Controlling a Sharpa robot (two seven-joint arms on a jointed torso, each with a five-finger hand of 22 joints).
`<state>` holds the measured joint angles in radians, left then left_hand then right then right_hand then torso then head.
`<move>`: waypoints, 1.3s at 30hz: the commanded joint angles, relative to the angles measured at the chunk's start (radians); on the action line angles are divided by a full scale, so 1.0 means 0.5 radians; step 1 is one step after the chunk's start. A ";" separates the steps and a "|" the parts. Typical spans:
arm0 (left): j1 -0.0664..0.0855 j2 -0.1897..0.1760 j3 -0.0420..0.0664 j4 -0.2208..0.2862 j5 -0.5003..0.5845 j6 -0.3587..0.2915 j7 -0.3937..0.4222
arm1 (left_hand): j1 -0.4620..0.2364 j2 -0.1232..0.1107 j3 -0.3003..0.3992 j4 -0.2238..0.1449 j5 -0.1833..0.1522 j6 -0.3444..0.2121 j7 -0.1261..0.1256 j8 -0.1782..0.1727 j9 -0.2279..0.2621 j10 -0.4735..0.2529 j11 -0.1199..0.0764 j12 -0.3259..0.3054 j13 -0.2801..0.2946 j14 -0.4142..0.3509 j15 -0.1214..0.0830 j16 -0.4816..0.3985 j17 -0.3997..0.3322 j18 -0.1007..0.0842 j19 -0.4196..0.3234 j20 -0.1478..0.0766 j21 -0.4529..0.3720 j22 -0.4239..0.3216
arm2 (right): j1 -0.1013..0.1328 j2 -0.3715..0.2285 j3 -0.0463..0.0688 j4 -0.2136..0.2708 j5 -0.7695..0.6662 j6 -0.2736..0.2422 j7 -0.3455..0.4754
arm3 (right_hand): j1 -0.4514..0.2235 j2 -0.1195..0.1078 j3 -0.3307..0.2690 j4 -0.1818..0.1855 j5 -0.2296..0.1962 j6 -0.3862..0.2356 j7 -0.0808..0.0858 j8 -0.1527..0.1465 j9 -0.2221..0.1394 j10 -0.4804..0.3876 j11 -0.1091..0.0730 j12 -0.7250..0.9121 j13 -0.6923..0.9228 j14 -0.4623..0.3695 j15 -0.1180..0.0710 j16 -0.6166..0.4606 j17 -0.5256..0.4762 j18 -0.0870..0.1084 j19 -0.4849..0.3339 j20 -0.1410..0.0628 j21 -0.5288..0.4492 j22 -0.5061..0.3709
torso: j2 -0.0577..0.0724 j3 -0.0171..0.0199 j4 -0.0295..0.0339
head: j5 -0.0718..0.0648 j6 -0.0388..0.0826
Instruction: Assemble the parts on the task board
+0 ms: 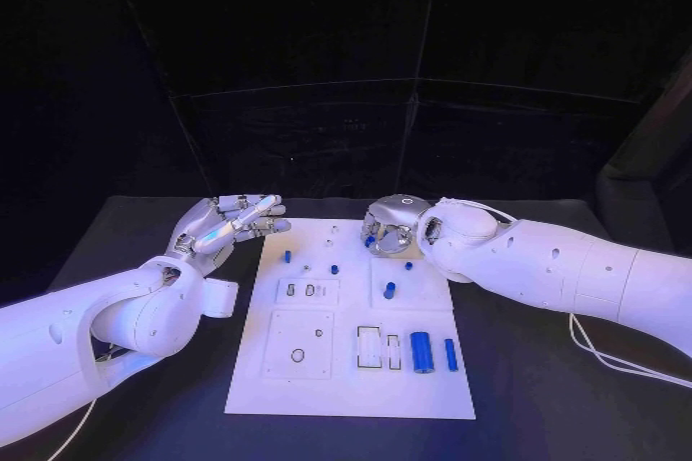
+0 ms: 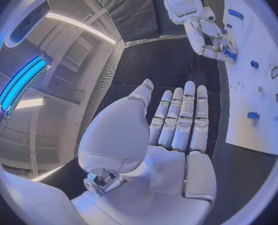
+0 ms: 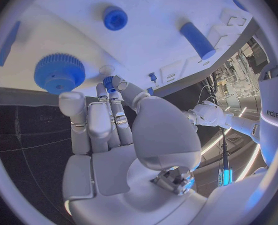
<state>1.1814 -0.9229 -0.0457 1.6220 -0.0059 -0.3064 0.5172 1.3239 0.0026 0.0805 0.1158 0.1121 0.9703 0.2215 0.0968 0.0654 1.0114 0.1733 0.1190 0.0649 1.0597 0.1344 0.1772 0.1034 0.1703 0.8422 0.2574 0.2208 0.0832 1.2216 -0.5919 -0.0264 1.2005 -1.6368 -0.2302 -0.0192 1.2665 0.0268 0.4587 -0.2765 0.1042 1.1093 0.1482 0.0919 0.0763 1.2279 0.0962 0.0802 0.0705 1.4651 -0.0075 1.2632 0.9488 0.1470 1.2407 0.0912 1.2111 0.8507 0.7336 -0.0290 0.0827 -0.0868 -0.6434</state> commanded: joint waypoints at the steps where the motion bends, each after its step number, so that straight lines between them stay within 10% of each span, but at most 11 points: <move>1: 0.004 0.000 0.002 0.001 -0.012 0.035 -0.007 | -0.018 0.008 -0.004 -0.010 -0.002 0.005 0.012 -0.012 -0.002 0.002 0.011 -0.013 -0.002 0.007 0.012 -0.013 -0.002 0.029 0.014 -0.001 -0.008 -0.003 | 0.018 0.024 0.002 -0.008 0.046 -0.235 0.016 | 0.008 -0.001 0.032 0.006 0.005 0.001 0.007 -0.012 -0.005 0.050 -0.043 -0.018 0.000 0.035 -0.007 0.011 -0.001 -0.028 0.013 0.000 0.019 0.010 | 0.006 0.0013 0.005 | 0.008 0.011; 20: 0.012 -0.001 0.002 0.021 -0.012 0.040 -0.016 | -0.024 0.003 -0.012 -0.014 -0.003 0.004 0.014 -0.018 -0.002 0.000 0.013 -0.020 -0.001 0.007 0.013 -0.019 -0.003 0.029 0.015 0.000 -0.014 -0.007 | 0.057 0.279 0.003 -0.271 0.068 -0.259 -0.007 | -0.006 -0.052 0.094 0.016 0.007 -0.037 0.019 -0.049 -0.015 0.000 -0.025 -0.037 -0.010 0.029 0.009 0.026 -0.003 -0.027 -0.007 0.010 0.037 0.018 | 0.032 -0.0099 0.049 | -0.018 0.025; 39: 0.036 -0.013 0.002 0.043 -0.012 0.039 -0.023 | -0.024 0.003 -0.012 -0.014 -0.003 0.004 0.014 -0.018 -0.002 0.000 0.013 -0.020 -0.001 0.007 0.013 -0.019 -0.003 0.029 0.015 0.000 -0.014 -0.007 | 0.060 0.361 0.003 -0.337 0.033 -0.162 -0.058 | -0.025 -0.075 0.105 0.033 0.007 -0.055 0.022 -0.055 -0.017 -0.024 -0.019 -0.037 -0.011 0.026 0.015 0.030 -0.007 -0.026 -0.016 0.017 0.041 0.018 | 0.062 -0.0180 0.083 | -0.043 0.025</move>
<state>1.1974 -0.9290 -0.0455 1.6402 -0.0065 -0.2990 0.5039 1.3203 0.0063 0.0777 0.1130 0.1121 0.9703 0.2215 0.0927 0.0656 1.0114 0.1733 0.1151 0.0650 1.0597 0.1344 0.1735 0.1036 0.1702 0.8422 0.2574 0.2171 0.0809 1.2528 -0.4127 -0.0233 1.0341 -1.6092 -0.3267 -0.0334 1.2539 -0.0040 0.5086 -0.2611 0.1053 1.0903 0.1586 0.0686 0.0663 1.2204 0.0890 0.0635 0.0648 1.4650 -0.0074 1.2719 0.9463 0.1473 1.2369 0.0948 1.2267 0.8599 0.7620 -0.0374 0.1218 -0.1070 -0.6304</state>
